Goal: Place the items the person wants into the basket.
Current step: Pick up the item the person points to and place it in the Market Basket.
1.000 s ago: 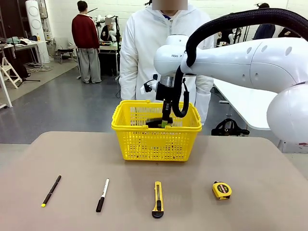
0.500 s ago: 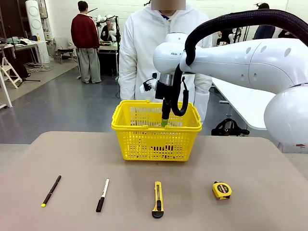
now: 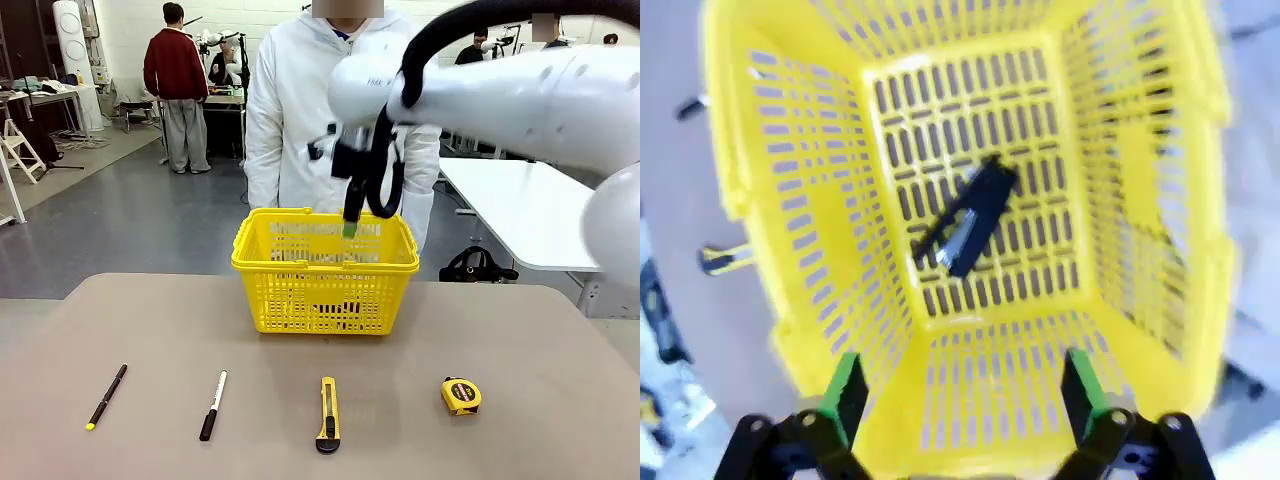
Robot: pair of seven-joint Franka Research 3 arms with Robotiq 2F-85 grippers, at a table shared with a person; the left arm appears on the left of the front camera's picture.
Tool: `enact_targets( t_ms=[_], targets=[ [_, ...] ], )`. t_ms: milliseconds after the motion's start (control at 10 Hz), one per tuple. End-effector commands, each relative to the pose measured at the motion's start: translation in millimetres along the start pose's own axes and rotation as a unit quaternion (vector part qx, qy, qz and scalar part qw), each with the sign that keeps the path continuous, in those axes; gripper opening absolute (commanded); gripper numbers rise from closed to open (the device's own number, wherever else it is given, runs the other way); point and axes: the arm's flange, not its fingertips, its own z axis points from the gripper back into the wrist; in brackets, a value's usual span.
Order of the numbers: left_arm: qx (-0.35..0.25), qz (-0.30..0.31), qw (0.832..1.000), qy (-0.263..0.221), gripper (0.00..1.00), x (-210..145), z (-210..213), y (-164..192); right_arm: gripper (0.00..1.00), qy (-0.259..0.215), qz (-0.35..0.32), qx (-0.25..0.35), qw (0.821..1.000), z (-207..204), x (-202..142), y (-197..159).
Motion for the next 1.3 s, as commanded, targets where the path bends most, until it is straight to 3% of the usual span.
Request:
enact_targets(
  t_ms=[0, 300, 700, 900, 1200],
  targets=[
    [-0.007, -0.007, 1.000, -0.007, 1.00, -0.9, 0.7, 0.9, 1.00, 0.012, -0.104, -0.085, 0.991, 48.2, -84.1, 83.2],
    [-0.007, -0.007, 1.000, -0.007, 1.00, -0.9, 0.7, 0.9, 1.00, -0.003, -0.240, -0.129, 0.962, 78.7, -177.9, 161.1],
    [-0.007, -0.007, 1.000, -0.007, 1.00, -0.9, 0.7, 0.9, 1.00, -0.074, -0.318, -0.107, 0.939, 46.4, -271.2, 190.3],
    [-0.007, -0.007, 1.000, -0.007, 1.00, -0.9, 0.7, 0.9, 1.00, -0.092, -0.335, -0.095, 0.933, 34.3, -289.6, 184.5],
    [-0.007, -0.007, 1.000, -0.007, 1.00, -0.9, 0.7, 0.9, 1.00, -0.066, -0.341, -0.100, 0.932, 37.5, -292.6, 188.6]
  ],
)
